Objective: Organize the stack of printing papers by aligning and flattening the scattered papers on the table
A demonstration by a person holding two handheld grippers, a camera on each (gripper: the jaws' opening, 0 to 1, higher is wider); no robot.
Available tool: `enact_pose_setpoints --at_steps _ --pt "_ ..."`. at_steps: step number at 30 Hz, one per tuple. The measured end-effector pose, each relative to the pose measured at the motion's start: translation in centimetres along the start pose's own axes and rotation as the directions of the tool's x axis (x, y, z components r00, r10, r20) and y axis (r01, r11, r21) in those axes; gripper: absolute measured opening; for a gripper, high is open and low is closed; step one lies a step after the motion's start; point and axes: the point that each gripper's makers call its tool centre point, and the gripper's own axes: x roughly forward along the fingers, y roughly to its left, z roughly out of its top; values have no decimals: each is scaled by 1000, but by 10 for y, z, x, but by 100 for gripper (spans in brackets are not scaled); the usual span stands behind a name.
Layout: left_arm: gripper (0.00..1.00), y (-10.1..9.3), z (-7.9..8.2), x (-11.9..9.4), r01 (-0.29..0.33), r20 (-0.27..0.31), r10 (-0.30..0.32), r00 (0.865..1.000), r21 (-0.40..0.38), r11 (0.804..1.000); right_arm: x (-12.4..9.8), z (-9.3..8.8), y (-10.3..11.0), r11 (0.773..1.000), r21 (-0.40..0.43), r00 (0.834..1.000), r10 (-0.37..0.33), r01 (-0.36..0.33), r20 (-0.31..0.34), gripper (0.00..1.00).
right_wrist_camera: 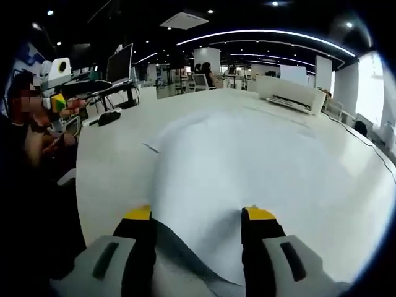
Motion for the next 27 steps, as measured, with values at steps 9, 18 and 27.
enact_pose_setpoints --at_steps 9,18,27 --pt "94 0 -1 0 2 2 -2 1000 0 1000 -2 1 -5 999 39 1000 15 -16 7 45" --pt "94 1 -1 0 4 4 -4 1000 -4 1000 -4 2 -8 996 70 998 60 -61 22 42" --pt "94 -2 2 1 14 11 -13 1000 -5 1000 -5 0 0 995 21 995 101 -101 0 49"
